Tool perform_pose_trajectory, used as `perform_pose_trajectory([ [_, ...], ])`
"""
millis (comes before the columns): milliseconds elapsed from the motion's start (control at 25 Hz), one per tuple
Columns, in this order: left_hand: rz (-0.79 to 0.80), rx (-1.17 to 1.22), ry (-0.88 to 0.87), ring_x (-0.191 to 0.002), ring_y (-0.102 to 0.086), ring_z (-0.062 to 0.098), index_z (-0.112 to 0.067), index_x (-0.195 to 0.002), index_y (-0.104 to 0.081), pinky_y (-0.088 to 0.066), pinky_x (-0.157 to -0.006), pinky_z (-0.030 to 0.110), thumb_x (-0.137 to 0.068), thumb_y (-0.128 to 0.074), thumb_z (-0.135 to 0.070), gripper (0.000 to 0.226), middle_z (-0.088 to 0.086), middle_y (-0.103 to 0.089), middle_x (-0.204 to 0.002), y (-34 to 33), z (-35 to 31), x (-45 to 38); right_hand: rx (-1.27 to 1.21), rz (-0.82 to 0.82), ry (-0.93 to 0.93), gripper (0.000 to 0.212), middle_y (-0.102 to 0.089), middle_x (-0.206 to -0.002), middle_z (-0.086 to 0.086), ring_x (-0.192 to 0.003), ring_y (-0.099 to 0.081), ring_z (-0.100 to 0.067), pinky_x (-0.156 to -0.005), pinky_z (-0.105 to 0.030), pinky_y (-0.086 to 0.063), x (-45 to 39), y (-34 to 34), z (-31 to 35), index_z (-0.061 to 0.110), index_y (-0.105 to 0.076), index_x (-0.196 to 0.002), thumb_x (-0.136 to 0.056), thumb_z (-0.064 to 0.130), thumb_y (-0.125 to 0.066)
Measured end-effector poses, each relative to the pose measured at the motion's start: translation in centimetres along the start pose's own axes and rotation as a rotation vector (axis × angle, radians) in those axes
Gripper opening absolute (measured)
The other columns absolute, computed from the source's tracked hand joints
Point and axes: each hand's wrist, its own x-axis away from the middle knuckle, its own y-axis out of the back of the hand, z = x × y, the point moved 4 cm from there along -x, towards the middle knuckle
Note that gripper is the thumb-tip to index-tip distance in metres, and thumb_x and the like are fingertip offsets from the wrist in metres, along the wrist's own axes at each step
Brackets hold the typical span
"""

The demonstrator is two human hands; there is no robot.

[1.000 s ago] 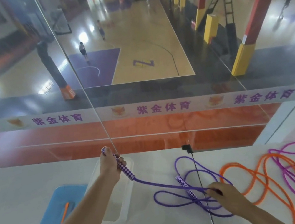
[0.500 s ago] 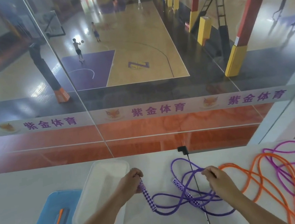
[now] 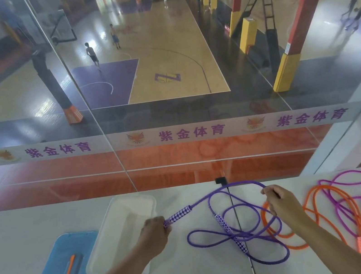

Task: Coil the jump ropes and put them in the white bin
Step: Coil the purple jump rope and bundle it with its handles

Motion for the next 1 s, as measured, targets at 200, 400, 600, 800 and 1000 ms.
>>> perform_pose_trajectory([
  [200,0.3,0.727,-0.085,-0.056,-0.052,0.014,-0.026,-0.118,-0.048,-0.042,-0.049,0.028,-0.079,-0.044,-0.001,0.046,0.002,-0.066,-0.089,-0.5,-5.9,3.4,-0.073,0.085,-0.007,0.024,-0.046,-0.055,0.001,-0.046,-0.037,-0.013,-0.046,-0.029,-0.034,0.5,-2.3,1.2,0.014,-0.064,-0.098,-0.105,0.019,-0.042],
  [400,0.378,1.351,0.096,-0.05,-0.04,0.018,-0.009,-0.107,-0.05,-0.036,-0.048,0.027,-0.101,-0.049,-0.021,0.014,0.007,-0.055,-0.07,-0.6,-10.1,4.7,0.048,0.221,0.029,0.027,-0.047,-0.057,0.012,-0.05,-0.04,0.0,-0.05,-0.017,-0.033,2.9,-7.9,2.5,0.021,-0.064,-0.099,-0.106,0.027,-0.038],
  [600,0.163,1.537,0.212,-0.044,-0.038,0.015,-0.007,-0.106,-0.05,-0.035,-0.043,0.024,-0.103,-0.046,-0.021,0.015,0.005,-0.048,-0.063,0.6,-9.0,3.4,0.077,0.343,0.015,0.024,-0.044,-0.056,0.007,-0.049,-0.039,-0.009,-0.05,-0.024,-0.034,3.5,-9.5,3.2,0.016,-0.066,-0.095,-0.102,0.023,-0.044],
  [800,-0.147,1.537,0.235,-0.037,-0.034,0.009,-0.013,-0.099,-0.048,-0.029,-0.038,0.017,-0.107,-0.043,-0.026,0.016,0.0,-0.042,-0.06,8.3,-0.6,0.0,0.33,0.356,0.13,0.026,-0.053,-0.057,0.011,-0.053,-0.046,-0.001,-0.055,-0.022,-0.037,2.5,-3.9,0.9,0.019,-0.063,-0.079,-0.1,0.032,-0.055],
  [1000,-0.161,1.407,0.221,-0.04,-0.037,0.011,-0.012,-0.098,-0.051,-0.034,-0.039,0.021,-0.107,-0.046,-0.029,0.019,0.002,-0.047,-0.064,10.7,3.7,-0.3,0.172,0.158,0.046,0.028,-0.053,-0.053,0.01,-0.052,-0.047,-0.008,-0.056,-0.022,-0.039,1.5,0.6,-0.9,0.014,-0.072,-0.093,-0.104,0.021,-0.048],
])
